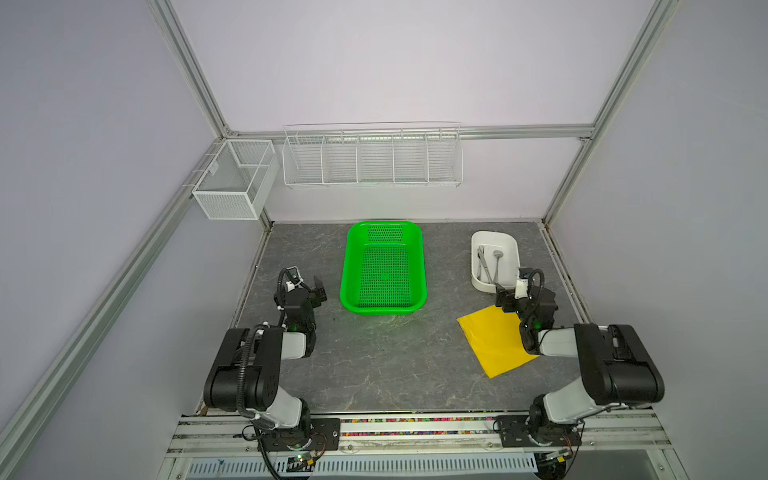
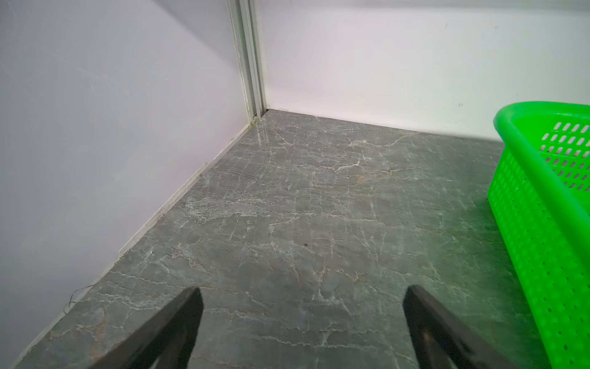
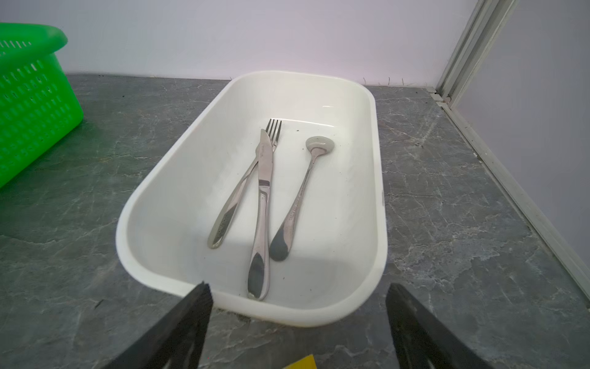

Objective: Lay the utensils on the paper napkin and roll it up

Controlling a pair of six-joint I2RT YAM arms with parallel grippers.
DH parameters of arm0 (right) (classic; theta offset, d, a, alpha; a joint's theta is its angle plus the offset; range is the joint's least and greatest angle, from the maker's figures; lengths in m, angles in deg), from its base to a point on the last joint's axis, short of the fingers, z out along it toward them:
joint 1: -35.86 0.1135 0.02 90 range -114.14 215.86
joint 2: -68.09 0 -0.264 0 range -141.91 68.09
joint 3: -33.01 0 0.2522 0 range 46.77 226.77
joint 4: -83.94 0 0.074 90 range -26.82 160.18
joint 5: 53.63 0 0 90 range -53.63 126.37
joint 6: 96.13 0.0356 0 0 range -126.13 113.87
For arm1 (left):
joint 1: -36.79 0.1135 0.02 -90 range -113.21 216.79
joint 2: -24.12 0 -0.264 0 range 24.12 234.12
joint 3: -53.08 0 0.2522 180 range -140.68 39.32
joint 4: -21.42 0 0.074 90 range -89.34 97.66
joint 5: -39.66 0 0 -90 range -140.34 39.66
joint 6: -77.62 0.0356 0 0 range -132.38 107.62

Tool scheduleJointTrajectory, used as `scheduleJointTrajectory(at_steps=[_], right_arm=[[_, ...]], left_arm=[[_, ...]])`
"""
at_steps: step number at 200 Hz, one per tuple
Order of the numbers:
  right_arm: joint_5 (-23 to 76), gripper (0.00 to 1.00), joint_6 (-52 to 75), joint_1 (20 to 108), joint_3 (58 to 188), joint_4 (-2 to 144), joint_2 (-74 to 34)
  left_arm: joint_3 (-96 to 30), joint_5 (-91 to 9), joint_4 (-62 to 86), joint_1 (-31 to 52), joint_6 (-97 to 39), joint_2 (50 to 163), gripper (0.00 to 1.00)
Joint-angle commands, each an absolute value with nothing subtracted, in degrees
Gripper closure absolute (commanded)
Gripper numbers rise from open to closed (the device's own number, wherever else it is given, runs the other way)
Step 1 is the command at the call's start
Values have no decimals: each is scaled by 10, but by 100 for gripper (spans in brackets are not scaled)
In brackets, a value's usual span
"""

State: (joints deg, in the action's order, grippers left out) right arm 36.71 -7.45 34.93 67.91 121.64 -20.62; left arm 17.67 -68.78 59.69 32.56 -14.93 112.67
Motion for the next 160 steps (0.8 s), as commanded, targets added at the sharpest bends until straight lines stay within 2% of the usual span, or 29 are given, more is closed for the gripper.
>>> scheduleJointTrajectory(at_steps=[1,160], right_arm=[[364,12,-89,348,684,1212,-199],[381,12,-83,350,688,1204,-196]], left_arm=[[172,-695,607,327,-148,1132,1],[184,-681,625,327,-144,1129,1]])
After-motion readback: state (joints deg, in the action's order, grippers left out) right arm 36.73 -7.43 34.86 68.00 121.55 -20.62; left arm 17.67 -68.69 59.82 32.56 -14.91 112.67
